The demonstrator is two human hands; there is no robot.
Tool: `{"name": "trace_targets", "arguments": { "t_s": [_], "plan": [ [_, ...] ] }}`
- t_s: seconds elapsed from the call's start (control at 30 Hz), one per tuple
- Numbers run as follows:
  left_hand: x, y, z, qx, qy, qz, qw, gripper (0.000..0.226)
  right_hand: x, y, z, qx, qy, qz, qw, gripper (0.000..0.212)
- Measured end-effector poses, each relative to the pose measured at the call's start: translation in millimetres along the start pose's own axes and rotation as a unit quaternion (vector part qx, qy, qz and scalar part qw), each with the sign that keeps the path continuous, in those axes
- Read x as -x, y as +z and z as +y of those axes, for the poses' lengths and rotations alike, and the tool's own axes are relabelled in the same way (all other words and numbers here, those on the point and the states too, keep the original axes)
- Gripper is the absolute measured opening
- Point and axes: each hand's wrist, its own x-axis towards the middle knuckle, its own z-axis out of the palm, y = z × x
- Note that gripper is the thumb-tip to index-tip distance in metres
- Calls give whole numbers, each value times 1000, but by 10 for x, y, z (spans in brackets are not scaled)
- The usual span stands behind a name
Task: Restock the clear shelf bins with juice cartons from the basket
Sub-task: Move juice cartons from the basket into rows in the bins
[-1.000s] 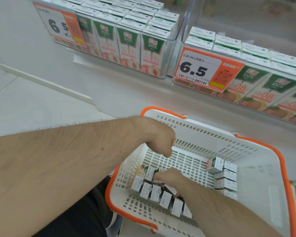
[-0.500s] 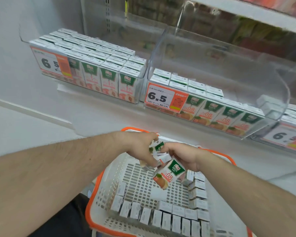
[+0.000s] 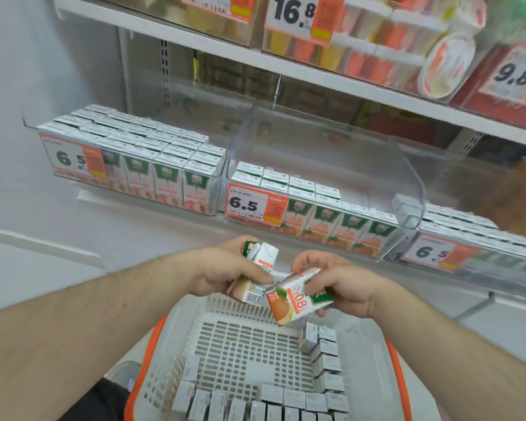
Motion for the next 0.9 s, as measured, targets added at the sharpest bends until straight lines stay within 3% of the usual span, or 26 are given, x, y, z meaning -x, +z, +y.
{"name": "trace_targets", "arguments": {
  "t_s": [0.03,0.1,0.23,0.33,0.4,0.47,0.57,0.7,0.8,0.9],
  "plan": [
    [10,7,14,33,-1,4,999,48,32,7,-11,12,-14,21,1000,44],
    [5,-2,40,91,-12,5,996,19,116,40,-60,69,-52,76,993,57],
    [-16,-37,125,142,-21,43,989,41,363,135,-227,265,-149,196,932,77],
    [-53,11,115,7,53,75,996,14,510,164,-305,337,-208,242,886,88],
    [-89,68,126,-110,116,100,982,7,560,152,-333,348,-226,263,871,93],
    [-92,146,129,-237,155,97,954,18,592,134,-348,366,-247,276,854,95],
    [-55,303,199,-408,217,110,880,57,625,121,-358,377,-274,278,840,96],
    [-68,526,340,-432,302,121,841,51,649,89,-371,372,-303,275,833,96],
    [-138,534,368,-447,301,155,828,48,714,29,-403,349,-334,297,823,82],
    [-163,560,407,-481,315,189,796,44,784,12,-449,406,-301,361,784,82]
  ]
}}
